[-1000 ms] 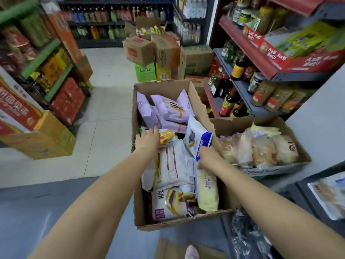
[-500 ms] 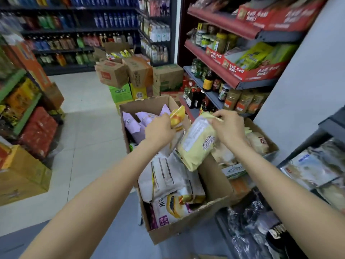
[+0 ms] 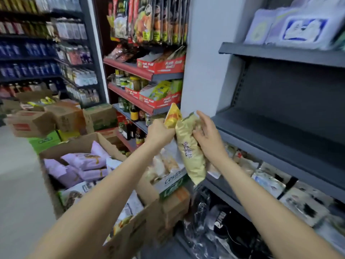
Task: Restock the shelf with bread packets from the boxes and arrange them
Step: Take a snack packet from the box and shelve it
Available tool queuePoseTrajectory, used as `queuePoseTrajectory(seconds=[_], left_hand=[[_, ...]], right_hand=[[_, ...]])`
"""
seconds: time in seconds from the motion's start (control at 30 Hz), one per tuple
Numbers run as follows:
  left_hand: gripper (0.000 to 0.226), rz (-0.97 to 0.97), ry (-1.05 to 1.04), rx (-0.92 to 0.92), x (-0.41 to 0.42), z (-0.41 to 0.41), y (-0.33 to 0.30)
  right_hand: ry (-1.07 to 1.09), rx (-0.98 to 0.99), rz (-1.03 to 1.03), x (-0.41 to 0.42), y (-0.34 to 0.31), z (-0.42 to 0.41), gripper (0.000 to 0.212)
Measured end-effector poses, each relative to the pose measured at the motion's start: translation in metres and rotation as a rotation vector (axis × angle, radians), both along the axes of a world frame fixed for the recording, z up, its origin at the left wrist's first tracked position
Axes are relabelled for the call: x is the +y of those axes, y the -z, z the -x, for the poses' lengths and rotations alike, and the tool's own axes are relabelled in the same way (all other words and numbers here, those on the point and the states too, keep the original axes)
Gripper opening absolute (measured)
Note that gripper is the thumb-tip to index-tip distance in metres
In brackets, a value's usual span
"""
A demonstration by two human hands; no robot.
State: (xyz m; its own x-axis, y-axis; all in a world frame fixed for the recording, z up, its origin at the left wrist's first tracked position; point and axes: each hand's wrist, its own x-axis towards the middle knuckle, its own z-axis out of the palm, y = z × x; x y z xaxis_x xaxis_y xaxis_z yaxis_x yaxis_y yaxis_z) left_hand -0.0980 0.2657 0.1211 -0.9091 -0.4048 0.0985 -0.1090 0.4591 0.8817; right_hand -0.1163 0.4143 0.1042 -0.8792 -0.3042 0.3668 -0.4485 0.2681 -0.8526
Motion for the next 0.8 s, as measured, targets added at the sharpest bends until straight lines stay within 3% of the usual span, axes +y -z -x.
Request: queuePoseTrajectory(seconds=[0.2,0.3,0.37,0.5,0.63,0.8], left_hand=[[0.023,-0.071,0.220,0.087,0.173,-0.006,-0.025],[0.024,-0.162,0.321,0.119,0.270,-0.015,-0.038],[0.026,-0.148,0.354,0.140,0.334,-0.024,-0.045],[0.013,-0.122,0.483,0.150,0.443,-0.042,-0.053],[0.023,-0.056,0.608,0.160,0.521,-0.054,-0.055],[0.032,0.204,0.722,0.237,0.603,-0.069,-0.061]], right_hand=[[0.401,-0.265,0.019,0.181,-0.028,-0.025,0.083],[0.395,-0.416,0.116,0.280,-0.039,-0.056,0.054],[0.442,-0.395,0.155,0.340,-0.040,-0.079,0.044],[0.603,-0.365,0.265,0.445,-0.039,-0.114,0.048],[0.676,-0.360,0.415,0.534,-0.046,-0.147,0.044],[0.866,-0.187,0.575,0.624,-0.039,-0.180,0.034]])
